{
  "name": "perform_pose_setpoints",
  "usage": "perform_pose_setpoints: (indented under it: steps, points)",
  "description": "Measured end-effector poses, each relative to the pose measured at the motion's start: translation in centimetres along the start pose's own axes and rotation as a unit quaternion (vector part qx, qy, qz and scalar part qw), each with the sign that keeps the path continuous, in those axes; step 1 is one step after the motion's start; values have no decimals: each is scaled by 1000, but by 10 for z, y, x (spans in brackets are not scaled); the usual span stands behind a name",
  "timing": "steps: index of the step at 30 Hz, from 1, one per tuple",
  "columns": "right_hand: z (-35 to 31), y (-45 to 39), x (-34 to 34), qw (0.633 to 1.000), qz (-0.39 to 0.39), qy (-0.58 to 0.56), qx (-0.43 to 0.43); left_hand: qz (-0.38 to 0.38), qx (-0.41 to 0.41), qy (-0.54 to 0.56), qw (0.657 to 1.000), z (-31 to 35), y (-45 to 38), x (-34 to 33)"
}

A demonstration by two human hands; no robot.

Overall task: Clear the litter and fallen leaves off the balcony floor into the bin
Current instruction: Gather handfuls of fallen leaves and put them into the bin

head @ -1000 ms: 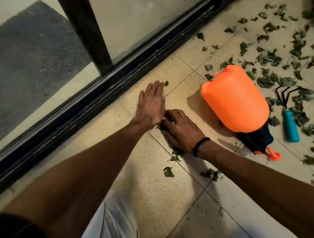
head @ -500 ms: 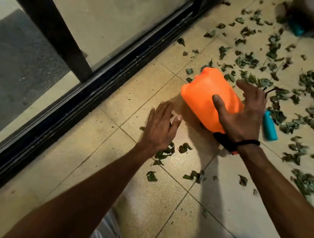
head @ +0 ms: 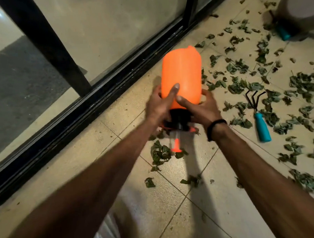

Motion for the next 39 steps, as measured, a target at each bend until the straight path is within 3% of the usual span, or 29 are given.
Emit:
perform_pose_setpoints:
  steps: [3, 7, 10, 13, 15, 17, 19, 24, 26, 30, 32, 36, 39]
  points:
    - [11, -11, -37, 991, -34, -107, -67, -8, -7, -113, 994, -3, -30, 37]
    - [19, -16, -55, 988, -102, -91, -73, 13, -54, -229, 972, -13, -53, 69]
    - [16, -23, -39, 991, -76, 107, 20, 111, -108, -269, 951, -18, -47, 79]
    - [30, -30, -2, 935, 4, 341, 95, 213, -196, -319, 903, -23, 0, 74]
    - [49, -28, 23, 924, 65, 375, 42, 201, -218, -310, 903, -38, 46, 60]
    - [71, -16, 36, 913, 108, 392, -20, 135, -183, -282, 932, -70, 83, 43]
    - [90, 0, 35, 913, 121, 389, -4, 107, -140, -293, 940, -109, 107, 28]
    - [106, 20, -6, 938, -23, 332, 99, 116, -82, -331, 933, -155, 132, 7]
    - [102, 17, -21, 936, -31, 322, 138, 104, -61, -356, 927, -161, 127, 3]
    - [99, 3, -44, 929, -46, 350, 112, 89, -64, -381, 918, -157, 107, -5]
    - [100, 2, -53, 906, -114, 380, 144, 80, -80, -378, 919, -151, 101, -9]
    - [97, 17, -59, 838, -252, 435, 211, 27, -105, -285, 952, -146, 110, -14]
    - [85, 29, -43, 816, -299, 466, 166, -9, -133, -232, 963, -143, 128, -11]
Point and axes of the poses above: each hand's wrist, its own y-axis away from the middle knuckle, its own x-axis out of the back of the hand, z = x × y, the point moved 1 cm from there along -y, towards the middle knuckle, and after that the axes turned 14 degrees about -y, right-handed, at the moved point
